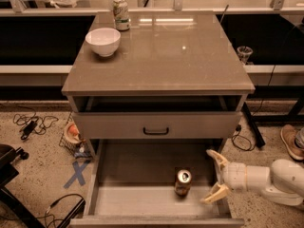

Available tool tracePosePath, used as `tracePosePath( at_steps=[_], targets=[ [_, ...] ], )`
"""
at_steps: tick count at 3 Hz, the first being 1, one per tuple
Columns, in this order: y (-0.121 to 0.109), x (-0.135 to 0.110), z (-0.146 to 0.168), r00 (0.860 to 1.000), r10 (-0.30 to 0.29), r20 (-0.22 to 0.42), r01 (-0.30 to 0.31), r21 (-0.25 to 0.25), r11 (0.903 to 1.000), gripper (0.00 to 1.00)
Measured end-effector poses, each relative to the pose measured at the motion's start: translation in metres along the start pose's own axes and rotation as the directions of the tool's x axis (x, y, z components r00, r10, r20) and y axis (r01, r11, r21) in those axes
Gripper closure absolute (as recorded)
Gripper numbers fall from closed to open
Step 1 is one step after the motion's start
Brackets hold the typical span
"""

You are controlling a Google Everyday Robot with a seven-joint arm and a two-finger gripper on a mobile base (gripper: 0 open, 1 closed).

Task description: Pick orange can from middle drawer and place on counter

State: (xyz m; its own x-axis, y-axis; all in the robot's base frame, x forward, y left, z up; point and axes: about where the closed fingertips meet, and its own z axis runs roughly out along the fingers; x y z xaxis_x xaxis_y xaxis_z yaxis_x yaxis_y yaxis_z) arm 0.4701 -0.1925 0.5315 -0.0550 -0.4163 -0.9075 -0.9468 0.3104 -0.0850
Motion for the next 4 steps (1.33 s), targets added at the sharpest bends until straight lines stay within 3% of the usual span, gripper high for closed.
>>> tracePosePath(
  at_steps=[2, 3, 4],
  targets=[
    [0.001, 0.031, 0.056, 0.997, 0.027, 0.076, -0.023, -0.058, 0.9981, 0.00],
    [-0.001, 0.044, 0.076, 0.997, 0.040, 0.063, -0.035, -0.083, 0.9959, 0.00],
    [-0.001, 0.055, 0.091, 0.999, 0.036, 0.028, -0.032, -0.115, 0.9928, 0.18]
  ],
)
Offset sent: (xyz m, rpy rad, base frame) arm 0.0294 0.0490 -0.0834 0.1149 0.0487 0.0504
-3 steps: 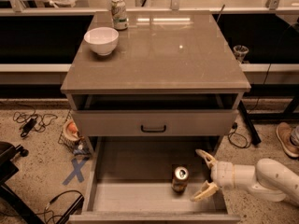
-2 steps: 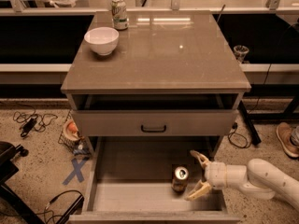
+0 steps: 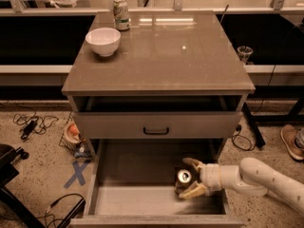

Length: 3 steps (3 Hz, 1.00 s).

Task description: Pick orange can from middle drawer and place on counter

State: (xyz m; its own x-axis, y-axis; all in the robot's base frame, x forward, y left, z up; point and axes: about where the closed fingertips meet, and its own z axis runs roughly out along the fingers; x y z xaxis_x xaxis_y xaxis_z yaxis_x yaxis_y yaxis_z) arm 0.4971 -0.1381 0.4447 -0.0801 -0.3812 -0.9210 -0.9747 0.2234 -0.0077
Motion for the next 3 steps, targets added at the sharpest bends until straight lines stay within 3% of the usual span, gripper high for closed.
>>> tracePosePath(
  at_steps=[1, 2, 3],
  targets=[
    [-0.002, 0.005, 0.006, 1.000, 0.002, -0.024, -0.003, -0.015, 0.9999, 0.41],
    [-0.001, 0.002, 0.008, 1.000, 0.002, -0.018, -0.002, -0.018, 0.9998, 0.72],
    [0.013, -0.039, 0.004, 0.999, 0.006, 0.034, -0.006, -0.003, 1.0000, 1.00]
  ],
)
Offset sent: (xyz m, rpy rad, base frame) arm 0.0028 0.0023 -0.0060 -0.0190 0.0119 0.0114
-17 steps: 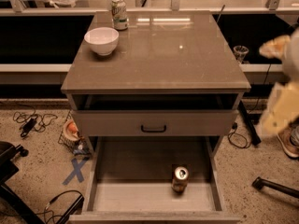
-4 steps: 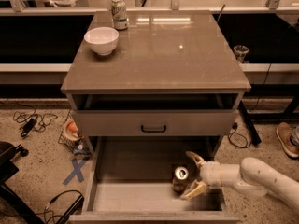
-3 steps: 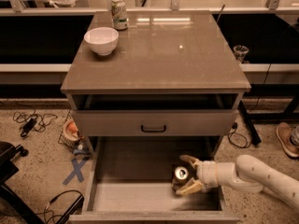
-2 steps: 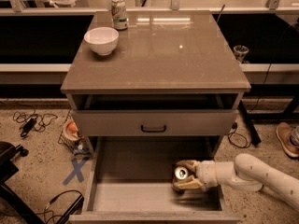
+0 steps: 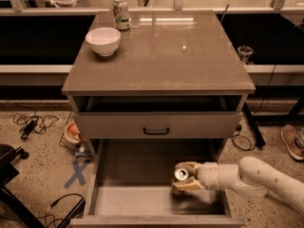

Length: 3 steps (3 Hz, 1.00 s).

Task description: Pick orange can from middle drawer and place on counter

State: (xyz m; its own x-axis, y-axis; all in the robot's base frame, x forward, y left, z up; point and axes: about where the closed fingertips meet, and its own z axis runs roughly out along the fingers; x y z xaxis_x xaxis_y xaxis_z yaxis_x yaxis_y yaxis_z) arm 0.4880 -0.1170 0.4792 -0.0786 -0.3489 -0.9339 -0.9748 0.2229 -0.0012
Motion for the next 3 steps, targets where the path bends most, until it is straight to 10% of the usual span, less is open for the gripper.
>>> tracePosePath(
  at_steps=[1, 3],
  targets=[
    [0.032, -0.085, -0.006, 0.999, 0.017, 0.043, -0.016, -0.035, 0.9993, 1.00],
    [-0.006, -0.309, -0.042, 0.999, 0.051, -0.013, -0.051, 0.016, 0.9986, 1.00]
  ],
)
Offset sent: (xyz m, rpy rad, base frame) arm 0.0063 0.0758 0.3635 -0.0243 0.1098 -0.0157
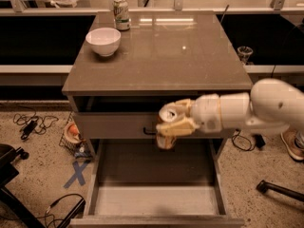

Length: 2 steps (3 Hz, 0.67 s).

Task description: Pick orange can from middle drawer and place on counter

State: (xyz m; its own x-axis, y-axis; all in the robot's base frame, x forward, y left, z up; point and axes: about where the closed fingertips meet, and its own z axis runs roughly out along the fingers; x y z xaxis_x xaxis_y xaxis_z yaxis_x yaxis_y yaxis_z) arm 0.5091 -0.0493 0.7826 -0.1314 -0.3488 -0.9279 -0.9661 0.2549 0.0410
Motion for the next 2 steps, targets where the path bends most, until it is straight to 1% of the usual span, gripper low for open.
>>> tracePosePath(
  at_steps=[1, 2],
  targets=[
    [-0.043, -0.098, -0.027, 0.998, -0.004, -0.070, 0.013, 0.129, 0.9915, 1.00],
    [-0.066, -0.140, -0.043, 0.997, 0.036, -0.073, -0.018, 0.237, 0.9715, 1.00]
  ],
)
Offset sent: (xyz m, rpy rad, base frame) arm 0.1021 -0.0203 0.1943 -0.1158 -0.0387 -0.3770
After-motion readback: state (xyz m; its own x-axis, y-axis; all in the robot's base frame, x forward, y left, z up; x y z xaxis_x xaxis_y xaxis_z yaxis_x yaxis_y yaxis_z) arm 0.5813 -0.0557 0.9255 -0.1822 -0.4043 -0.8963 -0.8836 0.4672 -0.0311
